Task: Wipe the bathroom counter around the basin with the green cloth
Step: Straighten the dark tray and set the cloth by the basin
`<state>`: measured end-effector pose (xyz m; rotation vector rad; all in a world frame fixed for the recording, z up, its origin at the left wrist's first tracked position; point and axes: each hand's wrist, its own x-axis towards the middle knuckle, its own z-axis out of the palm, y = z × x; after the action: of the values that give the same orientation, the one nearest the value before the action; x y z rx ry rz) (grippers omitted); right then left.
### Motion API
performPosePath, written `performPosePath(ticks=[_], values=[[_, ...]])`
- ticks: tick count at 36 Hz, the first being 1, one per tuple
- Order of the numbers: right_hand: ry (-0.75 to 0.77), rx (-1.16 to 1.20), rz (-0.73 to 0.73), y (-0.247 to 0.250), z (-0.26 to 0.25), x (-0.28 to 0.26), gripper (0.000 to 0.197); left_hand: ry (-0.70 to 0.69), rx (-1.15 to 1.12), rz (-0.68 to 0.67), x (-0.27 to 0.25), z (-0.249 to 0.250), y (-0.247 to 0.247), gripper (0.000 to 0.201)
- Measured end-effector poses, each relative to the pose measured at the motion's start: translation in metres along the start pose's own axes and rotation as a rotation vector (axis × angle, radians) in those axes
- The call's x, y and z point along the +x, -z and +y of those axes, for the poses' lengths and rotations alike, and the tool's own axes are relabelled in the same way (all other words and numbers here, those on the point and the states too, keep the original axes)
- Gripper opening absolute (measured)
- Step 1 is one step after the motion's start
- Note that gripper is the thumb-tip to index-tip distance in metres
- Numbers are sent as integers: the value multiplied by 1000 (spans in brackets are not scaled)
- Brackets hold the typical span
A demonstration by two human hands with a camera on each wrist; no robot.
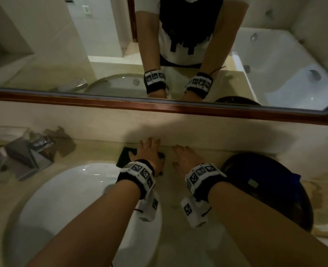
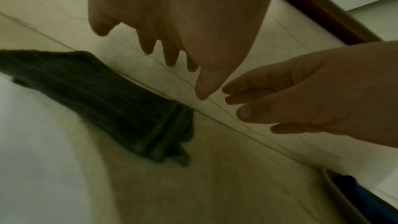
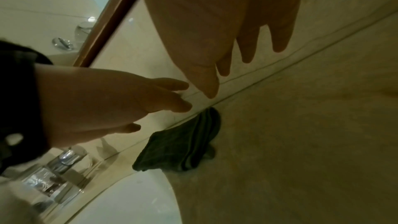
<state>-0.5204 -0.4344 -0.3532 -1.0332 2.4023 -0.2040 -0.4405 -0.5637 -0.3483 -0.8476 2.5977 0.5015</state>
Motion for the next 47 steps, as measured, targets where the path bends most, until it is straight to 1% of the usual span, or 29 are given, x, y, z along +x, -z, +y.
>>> performPosePath(ticks=[3,6,10,12,15,16,18,20,22,24,27,29,32,33,35,37,39,40,41,43,44,46,47], values=[[21,24,18,-4,-13,11,62,27,-1,26,10,-24,0,71],[17,40,40,-10,-26,23,59,58,-36,65,15,-43,2,65],[3,43,46,-21,-41,31,49,125,-10,84,15,-56,6,62],[-9,33,37,-25,-48,34,44,156,-24,80,15,-60,5,62],[-18,23,-19,-28,-56,39,36,160,-44,79,17,-64,3,61],[-19,17,-27,-29,-57,40,37,160,-41,74,18,-65,2,61],[-16,13,7,-33,-57,42,41,171,-47,51,20,-68,1,64],[0,4,42,-37,-56,43,48,178,-46,18,21,-71,0,70],[-8,-29,44,-39,-59,42,54,166,-34,0,20,-74,0,75],[-33,-80,52,-38,-63,40,53,153,1,3,20,-77,3,76],[-45,-112,56,-39,-68,37,46,106,99,-14,18,-79,13,65],[-35,-107,67,-40,-68,34,33,79,129,-30,15,-80,17,57],[13,-88,89,-39,-65,28,13,95,132,-59,8,-84,22,52],[26,-80,87,-38,-63,25,9,100,128,-66,6,-84,24,48],[13,-50,79,-35,-60,19,25,111,99,-86,1,-85,27,35],[-7,-24,67,-31,-56,14,25,119,60,-104,-5,-85,31,25],[-26,10,58,-27,-51,8,28,124,41,-127,-13,-80,34,26],[-29,29,47,-24,-48,6,26,122,34,-145,-17,-77,37,29],[-25,48,39,-21,-46,2,20,110,23,-163,-20,-73,39,30],[-35,75,35,-11,-40,-7,8,68,33,-222,-28,-63,44,24],[-40,84,34,-7,-36,-12,8,47,44,-247,-32,-57,47,23],[-67,99,39,1,-28,-21,22,18,71,-251,-39,-45,51,26],[-85,110,45,5,-23,-27,24,7,62,-238,-42,-39,53,26]])
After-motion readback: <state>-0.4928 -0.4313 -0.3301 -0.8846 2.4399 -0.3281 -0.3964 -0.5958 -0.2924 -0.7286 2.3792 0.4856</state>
